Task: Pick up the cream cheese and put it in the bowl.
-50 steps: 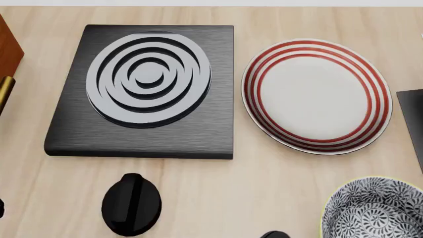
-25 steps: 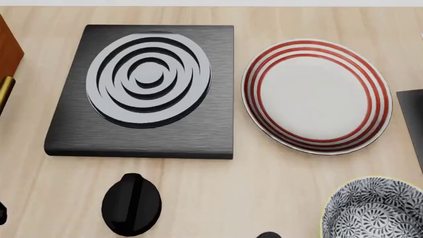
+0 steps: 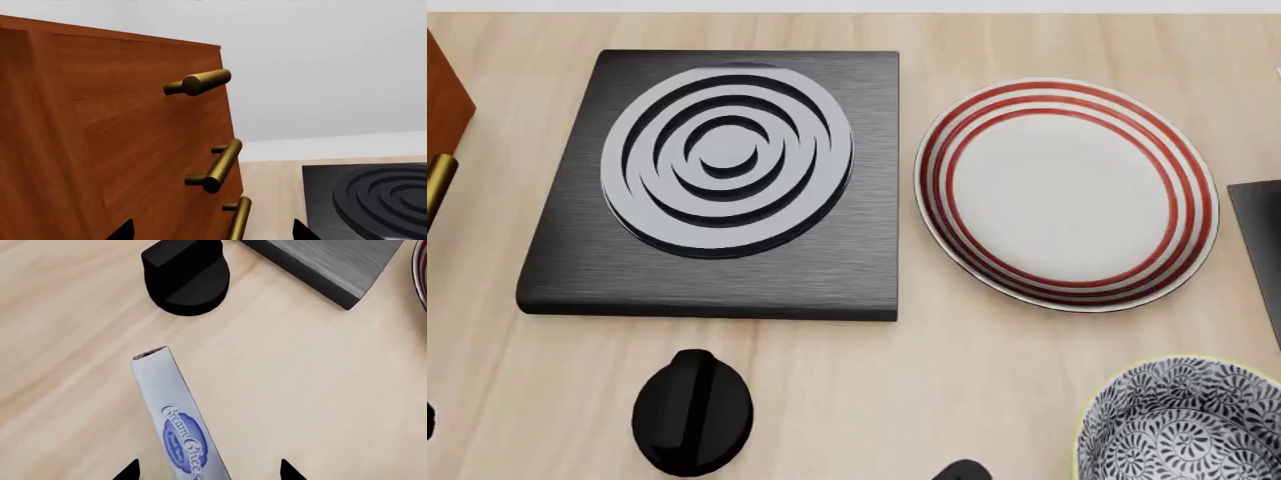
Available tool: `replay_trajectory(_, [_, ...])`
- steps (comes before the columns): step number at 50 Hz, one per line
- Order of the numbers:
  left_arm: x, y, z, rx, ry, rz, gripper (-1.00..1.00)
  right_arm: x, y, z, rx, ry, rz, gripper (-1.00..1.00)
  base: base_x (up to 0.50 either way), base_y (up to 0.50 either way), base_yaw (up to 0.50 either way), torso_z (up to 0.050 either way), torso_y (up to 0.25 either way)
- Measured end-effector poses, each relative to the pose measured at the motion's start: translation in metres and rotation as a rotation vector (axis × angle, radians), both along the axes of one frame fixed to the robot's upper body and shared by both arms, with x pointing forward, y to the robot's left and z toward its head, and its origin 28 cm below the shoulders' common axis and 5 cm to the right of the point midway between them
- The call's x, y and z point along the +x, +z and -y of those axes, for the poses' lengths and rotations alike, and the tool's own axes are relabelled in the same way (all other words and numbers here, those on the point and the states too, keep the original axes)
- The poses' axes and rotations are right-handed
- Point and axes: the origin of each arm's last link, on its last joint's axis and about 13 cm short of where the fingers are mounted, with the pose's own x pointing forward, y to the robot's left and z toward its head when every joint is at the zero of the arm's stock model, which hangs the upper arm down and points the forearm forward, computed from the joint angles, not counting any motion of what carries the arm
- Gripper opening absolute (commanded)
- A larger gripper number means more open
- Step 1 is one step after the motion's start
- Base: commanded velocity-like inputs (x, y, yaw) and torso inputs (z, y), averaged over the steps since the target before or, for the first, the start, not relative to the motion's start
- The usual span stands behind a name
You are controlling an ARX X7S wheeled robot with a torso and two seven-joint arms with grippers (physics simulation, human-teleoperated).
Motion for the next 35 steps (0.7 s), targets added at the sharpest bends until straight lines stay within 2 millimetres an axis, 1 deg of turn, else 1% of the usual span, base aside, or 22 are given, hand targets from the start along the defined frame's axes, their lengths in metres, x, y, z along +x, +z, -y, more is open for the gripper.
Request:
replay_trajectory(12, [-0.001,-0.010,0.000,-0.002,0.001,0.003,1.00,0.001,-0.001,0.000,-0.015,-0.001,-0.018,1.00,0.00,0.00,0.00,0.000,0.000])
replay_trajectory(35, [-0.002,-0.013,0.000,-0.005,0.002,0.007,1.00,-0.002,-0.008,0.001,-0.052,0.018,-0.055,1.00,0.00,0.00,0.00,0.000,0.000])
